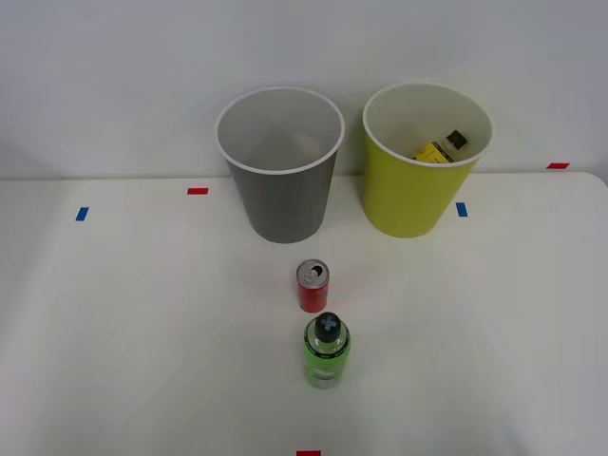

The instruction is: Put cans in the gray bin, plastic bottles in the light green bin

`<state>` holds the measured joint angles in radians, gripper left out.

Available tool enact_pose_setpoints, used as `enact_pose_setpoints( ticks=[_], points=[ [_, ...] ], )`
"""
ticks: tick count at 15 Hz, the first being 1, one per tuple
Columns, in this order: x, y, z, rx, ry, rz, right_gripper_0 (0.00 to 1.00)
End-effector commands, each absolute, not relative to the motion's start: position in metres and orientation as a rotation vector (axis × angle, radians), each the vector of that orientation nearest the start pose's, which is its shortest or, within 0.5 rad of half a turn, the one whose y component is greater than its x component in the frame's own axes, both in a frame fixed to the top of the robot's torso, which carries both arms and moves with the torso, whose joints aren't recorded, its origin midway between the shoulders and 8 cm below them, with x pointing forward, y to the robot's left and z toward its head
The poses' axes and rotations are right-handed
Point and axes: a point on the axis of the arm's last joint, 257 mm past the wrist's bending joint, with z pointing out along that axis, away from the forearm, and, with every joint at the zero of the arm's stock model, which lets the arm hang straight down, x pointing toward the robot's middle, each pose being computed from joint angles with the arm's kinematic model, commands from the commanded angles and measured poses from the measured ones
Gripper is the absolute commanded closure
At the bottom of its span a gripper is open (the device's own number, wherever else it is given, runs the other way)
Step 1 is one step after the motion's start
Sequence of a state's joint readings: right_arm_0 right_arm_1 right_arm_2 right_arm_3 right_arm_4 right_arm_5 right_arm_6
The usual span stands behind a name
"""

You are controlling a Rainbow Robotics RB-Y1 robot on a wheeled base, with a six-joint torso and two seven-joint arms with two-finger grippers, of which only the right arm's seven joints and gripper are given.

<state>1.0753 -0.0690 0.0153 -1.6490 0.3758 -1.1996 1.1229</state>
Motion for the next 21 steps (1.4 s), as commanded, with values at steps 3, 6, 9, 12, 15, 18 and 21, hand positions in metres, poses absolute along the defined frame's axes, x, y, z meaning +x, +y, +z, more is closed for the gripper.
enact_pose_setpoints(
  ticks=[3,6,9,12,15,18,21],
  points=[
    [0.1468,-0.2346,-0.2691,-0.081,1.412,0.156,0.0],
    [0.1468,-0.2346,-0.2691,-0.081,1.412,0.156,0.0],
    [0.1468,-0.2346,-0.2691,-0.081,1.412,0.156,0.0],
    [0.1468,-0.2346,-0.2691,-0.081,1.412,0.156,0.0],
    [0.1468,-0.2346,-0.2691,-0.081,1.412,0.156,0.0],
    [0.1468,-0.2346,-0.2691,-0.081,1.412,0.156,0.0],
    [0.1468,-0.2346,-0.2691,-0.081,1.412,0.156,0.0]
  ],
)
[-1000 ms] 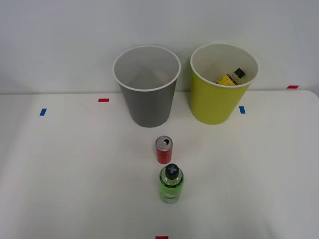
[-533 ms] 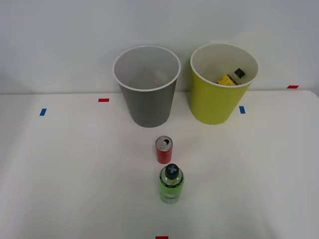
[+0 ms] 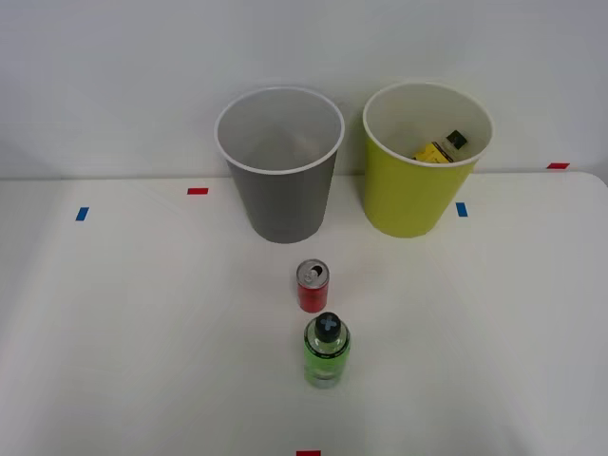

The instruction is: Put cans in the gray bin, plastic bottles in the light green bin

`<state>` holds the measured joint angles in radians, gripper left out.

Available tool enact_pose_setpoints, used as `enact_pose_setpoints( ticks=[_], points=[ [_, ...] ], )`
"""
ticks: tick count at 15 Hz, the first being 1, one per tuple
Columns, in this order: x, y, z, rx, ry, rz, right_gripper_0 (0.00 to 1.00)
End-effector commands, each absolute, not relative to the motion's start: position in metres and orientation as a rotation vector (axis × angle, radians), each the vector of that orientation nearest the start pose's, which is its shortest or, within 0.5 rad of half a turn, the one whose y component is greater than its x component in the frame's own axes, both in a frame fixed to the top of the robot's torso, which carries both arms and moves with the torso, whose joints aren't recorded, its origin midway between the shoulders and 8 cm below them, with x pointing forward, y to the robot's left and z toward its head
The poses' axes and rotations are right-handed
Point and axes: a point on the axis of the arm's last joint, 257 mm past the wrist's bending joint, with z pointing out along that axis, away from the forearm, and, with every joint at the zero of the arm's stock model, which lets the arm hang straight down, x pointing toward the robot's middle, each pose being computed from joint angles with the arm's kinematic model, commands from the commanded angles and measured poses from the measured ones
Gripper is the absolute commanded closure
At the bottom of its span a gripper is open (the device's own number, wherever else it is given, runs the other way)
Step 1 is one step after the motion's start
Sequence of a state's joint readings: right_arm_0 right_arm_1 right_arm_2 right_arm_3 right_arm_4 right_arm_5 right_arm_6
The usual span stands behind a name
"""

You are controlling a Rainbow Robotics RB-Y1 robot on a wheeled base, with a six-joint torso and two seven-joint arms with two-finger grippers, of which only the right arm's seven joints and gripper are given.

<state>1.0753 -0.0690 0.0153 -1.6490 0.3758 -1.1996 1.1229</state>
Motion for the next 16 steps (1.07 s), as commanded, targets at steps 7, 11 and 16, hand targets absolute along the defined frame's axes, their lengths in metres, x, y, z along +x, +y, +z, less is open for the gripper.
enact_pose_setpoints(
  ticks=[7,11,16],
  points=[
    [0.1468,-0.2346,-0.2691,-0.081,1.412,0.156,0.0],
    [0.1468,-0.2346,-0.2691,-0.081,1.412,0.156,0.0],
    [0.1468,-0.2346,-0.2691,-0.081,1.412,0.156,0.0]
  ],
)
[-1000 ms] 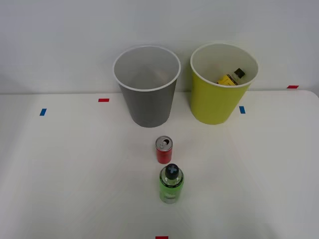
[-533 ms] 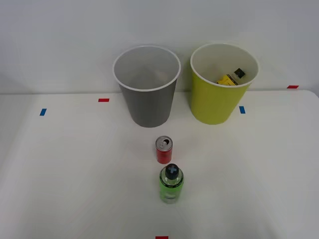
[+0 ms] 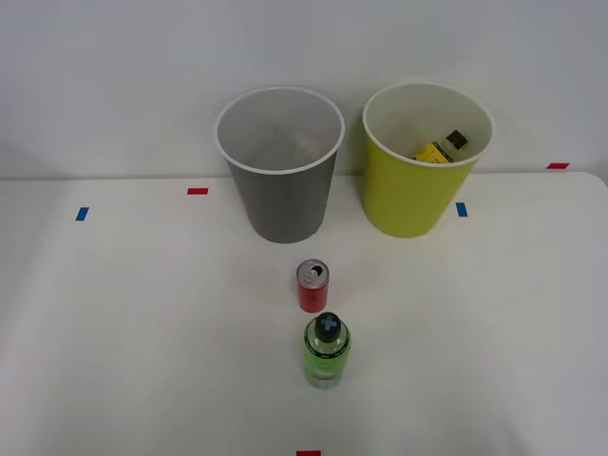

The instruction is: Put cans in the gray bin, plastic bottles in the light green bin

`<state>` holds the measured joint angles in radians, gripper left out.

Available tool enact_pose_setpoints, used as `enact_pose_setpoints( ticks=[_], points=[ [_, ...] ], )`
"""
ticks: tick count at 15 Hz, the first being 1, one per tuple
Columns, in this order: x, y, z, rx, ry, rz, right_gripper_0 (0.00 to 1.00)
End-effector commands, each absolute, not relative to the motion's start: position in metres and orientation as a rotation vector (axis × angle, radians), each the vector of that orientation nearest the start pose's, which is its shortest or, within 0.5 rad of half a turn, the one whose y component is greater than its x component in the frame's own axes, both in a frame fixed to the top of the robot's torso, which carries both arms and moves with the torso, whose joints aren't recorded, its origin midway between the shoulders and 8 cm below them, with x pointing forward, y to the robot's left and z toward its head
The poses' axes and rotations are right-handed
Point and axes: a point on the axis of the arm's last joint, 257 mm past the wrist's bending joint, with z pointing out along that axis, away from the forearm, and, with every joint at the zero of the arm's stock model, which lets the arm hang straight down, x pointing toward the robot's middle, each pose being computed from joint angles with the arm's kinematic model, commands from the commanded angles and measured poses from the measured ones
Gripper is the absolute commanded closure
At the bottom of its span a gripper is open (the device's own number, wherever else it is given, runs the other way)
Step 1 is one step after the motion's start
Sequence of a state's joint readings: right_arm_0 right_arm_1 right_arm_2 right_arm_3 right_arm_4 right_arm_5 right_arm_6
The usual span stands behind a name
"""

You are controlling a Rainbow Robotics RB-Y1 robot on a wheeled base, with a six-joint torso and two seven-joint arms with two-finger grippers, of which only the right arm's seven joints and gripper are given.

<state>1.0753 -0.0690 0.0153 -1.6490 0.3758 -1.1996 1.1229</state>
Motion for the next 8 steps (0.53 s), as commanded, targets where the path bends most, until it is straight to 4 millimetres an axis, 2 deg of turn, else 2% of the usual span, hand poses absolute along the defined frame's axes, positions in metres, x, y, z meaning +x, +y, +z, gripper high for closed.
enact_pose_setpoints(
  ticks=[1,8],
  points=[
    [0.1468,-0.2346,-0.2691,-0.081,1.412,0.156,0.0],
    [0.1468,-0.2346,-0.2691,-0.081,1.412,0.156,0.0]
  ],
)
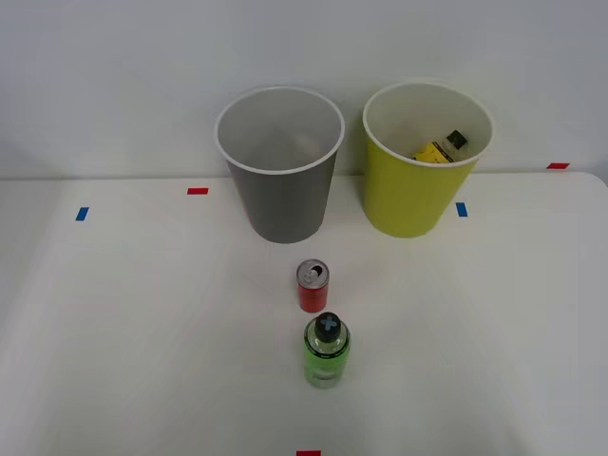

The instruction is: Put cans in the gray bin, plastic bottles in the light green bin

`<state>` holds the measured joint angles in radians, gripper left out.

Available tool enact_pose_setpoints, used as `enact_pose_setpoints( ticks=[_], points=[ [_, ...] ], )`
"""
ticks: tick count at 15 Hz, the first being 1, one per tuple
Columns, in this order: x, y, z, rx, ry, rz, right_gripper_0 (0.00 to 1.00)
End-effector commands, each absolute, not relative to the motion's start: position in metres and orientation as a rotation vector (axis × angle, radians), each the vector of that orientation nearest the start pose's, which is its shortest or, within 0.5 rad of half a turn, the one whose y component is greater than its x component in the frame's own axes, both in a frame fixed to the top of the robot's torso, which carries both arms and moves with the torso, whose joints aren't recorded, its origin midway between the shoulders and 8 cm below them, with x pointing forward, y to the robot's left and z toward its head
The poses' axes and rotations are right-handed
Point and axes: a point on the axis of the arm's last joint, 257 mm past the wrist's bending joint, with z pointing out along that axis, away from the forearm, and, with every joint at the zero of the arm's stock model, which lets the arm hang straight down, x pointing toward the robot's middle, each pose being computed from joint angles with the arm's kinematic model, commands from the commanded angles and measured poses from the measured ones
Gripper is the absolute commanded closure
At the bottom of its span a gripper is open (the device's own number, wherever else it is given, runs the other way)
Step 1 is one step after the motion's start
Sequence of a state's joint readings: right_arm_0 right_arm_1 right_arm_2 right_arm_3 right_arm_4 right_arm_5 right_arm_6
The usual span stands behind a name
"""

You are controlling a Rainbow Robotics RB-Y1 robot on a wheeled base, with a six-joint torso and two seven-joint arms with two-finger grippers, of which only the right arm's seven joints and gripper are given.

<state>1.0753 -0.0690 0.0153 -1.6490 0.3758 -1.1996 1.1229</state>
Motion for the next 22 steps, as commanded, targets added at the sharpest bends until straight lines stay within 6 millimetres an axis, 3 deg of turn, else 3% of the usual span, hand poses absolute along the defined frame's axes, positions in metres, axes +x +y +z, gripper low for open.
enact_pose_setpoints(
  ticks=[1,15,19,22],
  points=[
    [0.147,-0.235,-0.269,-0.081,1.412,0.156,0.0],
    [0.146,-0.236,-0.271,-0.053,1.396,0.18,0.0],
    [0.144,-0.221,-0.273,-0.12,1.399,0.236,0.0],
    [0.153,-0.197,-0.272,-0.173,1.378,0.315,0.0]
  ],
)
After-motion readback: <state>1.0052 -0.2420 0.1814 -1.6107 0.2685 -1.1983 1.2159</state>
